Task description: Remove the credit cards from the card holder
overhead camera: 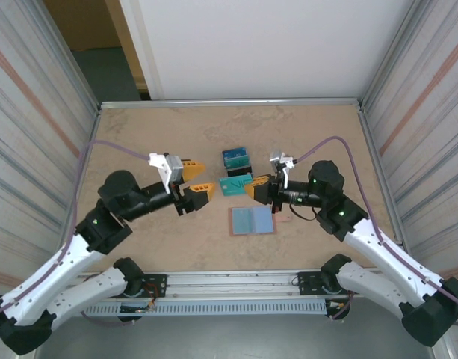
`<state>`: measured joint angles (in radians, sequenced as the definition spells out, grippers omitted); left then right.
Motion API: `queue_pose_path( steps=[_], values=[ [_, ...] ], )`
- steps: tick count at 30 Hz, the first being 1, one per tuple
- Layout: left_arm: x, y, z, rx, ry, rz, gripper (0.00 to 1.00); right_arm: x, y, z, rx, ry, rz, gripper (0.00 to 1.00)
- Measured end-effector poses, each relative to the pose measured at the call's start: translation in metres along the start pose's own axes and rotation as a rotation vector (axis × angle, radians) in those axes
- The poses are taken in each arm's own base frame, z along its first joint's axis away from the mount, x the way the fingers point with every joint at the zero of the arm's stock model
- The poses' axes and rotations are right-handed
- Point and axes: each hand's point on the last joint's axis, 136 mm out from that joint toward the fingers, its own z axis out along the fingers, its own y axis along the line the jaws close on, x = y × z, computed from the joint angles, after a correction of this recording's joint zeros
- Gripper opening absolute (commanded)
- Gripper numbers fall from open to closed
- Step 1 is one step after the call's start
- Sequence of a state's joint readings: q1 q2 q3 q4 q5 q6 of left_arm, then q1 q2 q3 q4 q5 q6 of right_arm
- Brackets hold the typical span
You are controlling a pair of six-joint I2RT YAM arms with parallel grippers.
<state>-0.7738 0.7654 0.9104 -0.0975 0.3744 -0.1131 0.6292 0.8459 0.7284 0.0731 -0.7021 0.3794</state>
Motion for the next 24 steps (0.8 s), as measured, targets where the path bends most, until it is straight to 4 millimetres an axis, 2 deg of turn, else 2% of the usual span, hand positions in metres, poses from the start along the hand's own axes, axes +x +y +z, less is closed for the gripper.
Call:
queue_pose_path(
  steps=[3, 5, 7, 11, 15, 21, 24],
  values=[
    [0.000, -0.008, 0.009, 0.058, 0.105, 0.050, 0.66, 0.012, -0.003, -0.002, 0.021, 0.051, 0.000, 0.00],
    [0.008, -0.010, 0.020, 0.103, 0.189, 0.062, 0.66, 0.019, -0.005, -0.003, 0.028, 0.077, 0.006, 0.00],
    [0.019, -0.011, 0.032, 0.149, 0.271, 0.065, 0.63, 0.023, -0.005, -0.004, 0.032, 0.097, 0.005, 0.00],
    [0.056, -0.006, 0.055, 0.213, 0.447, 0.044, 0.59, 0.030, -0.006, -0.005, 0.033, 0.126, 0.006, 0.00],
    [0.077, -0.005, 0.062, 0.260, 0.543, 0.045, 0.56, 0.032, -0.004, -0.006, 0.028, 0.142, 0.000, 0.00],
    [0.081, -0.012, 0.063, 0.325, 0.577, 0.076, 0.40, 0.033, 0.000, -0.008, 0.015, 0.147, -0.005, 0.00],
    [0.085, -0.014, 0.062, 0.342, 0.593, 0.081, 0.40, 0.033, 0.001, -0.008, 0.013, 0.147, -0.008, 0.00]
  ],
)
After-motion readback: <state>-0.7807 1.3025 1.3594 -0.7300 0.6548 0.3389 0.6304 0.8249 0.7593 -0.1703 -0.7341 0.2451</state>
